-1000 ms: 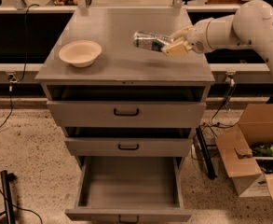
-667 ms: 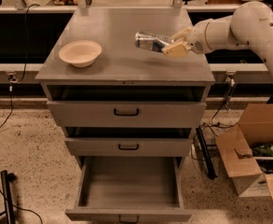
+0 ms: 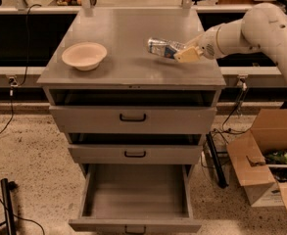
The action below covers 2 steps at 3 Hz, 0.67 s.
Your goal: Pick redbull can from bottom drawer and place on counter
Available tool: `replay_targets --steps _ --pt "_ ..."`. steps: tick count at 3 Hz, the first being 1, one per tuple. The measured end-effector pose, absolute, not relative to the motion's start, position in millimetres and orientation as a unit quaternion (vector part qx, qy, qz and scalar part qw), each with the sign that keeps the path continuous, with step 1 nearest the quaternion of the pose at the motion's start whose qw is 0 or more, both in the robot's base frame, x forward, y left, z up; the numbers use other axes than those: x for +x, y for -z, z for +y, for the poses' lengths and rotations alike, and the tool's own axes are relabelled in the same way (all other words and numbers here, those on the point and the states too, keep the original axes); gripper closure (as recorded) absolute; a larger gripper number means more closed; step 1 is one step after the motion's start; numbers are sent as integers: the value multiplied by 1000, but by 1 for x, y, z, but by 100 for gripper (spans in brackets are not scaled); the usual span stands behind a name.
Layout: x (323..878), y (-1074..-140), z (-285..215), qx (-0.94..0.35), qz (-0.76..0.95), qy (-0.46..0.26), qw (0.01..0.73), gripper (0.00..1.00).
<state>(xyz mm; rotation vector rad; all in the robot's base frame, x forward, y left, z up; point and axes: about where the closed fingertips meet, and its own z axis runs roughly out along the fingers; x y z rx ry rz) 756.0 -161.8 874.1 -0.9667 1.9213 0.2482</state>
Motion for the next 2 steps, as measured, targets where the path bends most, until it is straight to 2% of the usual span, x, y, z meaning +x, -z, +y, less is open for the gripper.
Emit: replay_targets --steps 2 --pt "754 -862 -162 -397 799 -105 440 16"
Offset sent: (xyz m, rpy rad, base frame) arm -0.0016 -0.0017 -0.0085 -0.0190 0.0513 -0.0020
